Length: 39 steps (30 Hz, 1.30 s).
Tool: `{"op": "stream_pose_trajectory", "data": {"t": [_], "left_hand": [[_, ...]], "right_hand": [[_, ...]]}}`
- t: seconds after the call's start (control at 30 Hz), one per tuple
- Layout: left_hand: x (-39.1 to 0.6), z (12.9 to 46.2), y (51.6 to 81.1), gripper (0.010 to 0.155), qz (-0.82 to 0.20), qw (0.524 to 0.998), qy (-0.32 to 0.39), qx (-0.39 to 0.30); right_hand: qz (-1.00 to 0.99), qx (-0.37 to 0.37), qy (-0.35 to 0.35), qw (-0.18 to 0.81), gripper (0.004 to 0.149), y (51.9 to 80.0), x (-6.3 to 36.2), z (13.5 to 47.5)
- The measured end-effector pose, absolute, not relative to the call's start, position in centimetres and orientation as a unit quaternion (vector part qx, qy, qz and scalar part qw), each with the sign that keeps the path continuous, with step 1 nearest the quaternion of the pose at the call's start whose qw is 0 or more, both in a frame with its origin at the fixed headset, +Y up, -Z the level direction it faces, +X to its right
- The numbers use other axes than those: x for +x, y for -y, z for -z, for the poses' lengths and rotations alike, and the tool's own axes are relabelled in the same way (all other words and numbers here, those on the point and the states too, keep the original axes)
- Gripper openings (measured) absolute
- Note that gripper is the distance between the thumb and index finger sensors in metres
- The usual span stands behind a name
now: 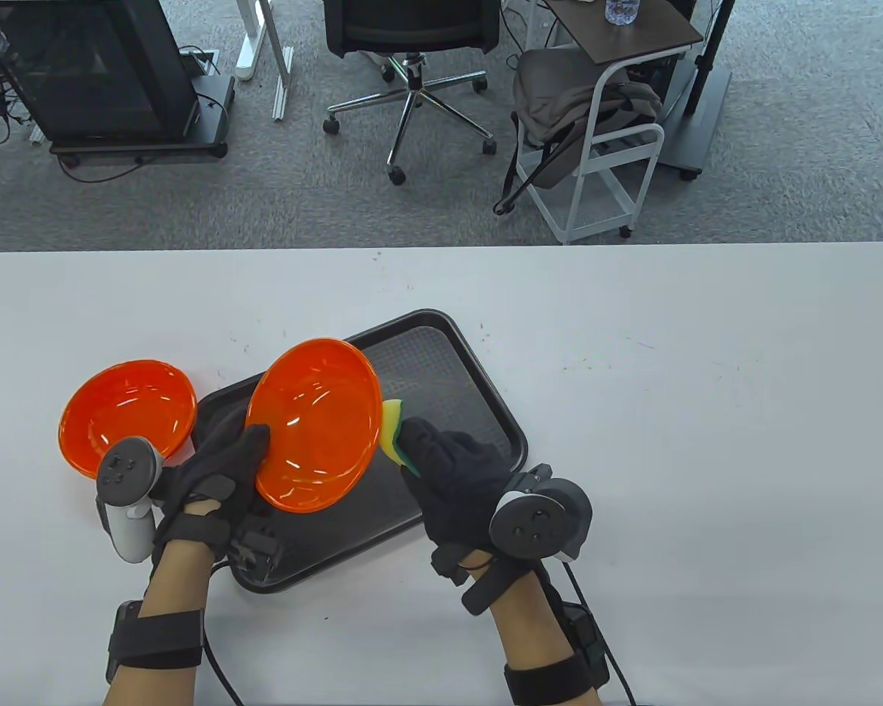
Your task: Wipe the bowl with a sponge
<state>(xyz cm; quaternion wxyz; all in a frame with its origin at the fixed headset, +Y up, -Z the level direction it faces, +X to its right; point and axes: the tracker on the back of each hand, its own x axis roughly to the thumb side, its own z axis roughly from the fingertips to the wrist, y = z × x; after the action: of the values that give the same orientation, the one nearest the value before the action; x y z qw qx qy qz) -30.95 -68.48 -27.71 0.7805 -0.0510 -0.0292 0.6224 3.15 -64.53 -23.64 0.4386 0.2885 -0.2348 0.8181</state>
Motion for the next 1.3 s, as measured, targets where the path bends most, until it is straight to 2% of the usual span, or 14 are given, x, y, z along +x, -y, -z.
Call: {"op": "stream_pose_trajectory", "data": {"t": [0.3,0.53,0.77,0.9,1.03,1.17,1.3], "left_hand": [[-28.8,27.5,67.8,0.061,-0.589,0.794,0.098,-0.114],[-26.8,27.3,68.1,0.063,-0.591,0.772,0.155,-0.173],[-24.8,26.9,68.0,0.064,-0.595,0.754,0.2,-0.193],[-24.2,26.6,67.7,0.065,-0.605,0.755,0.204,-0.147],[-24.4,26.4,67.3,0.065,-0.608,0.762,0.199,-0.097],[-25.1,26.3,66.9,0.063,-0.603,0.779,0.169,-0.018],[-26.2,26.4,67.0,0.061,-0.619,0.774,0.127,0.027]], "right_hand": [[-0.789,0.25,0.234,0.511,0.048,65.2,4.3,24.2],[-0.737,0.248,0.15,0.611,0.048,66.6,4.2,25.4],[-0.723,0.265,0.065,0.634,0.049,67.8,2.6,25.9],[-0.691,0.28,0.018,0.666,0.049,68.4,1.2,25.8],[-0.664,0.281,0.002,0.693,0.049,68.3,0.7,25.7],[-0.663,0.294,-0.023,0.688,0.05,68.4,0.1,25.5],[-0.646,0.301,-0.057,0.7,0.051,68.5,-1.1,25.2]]}}
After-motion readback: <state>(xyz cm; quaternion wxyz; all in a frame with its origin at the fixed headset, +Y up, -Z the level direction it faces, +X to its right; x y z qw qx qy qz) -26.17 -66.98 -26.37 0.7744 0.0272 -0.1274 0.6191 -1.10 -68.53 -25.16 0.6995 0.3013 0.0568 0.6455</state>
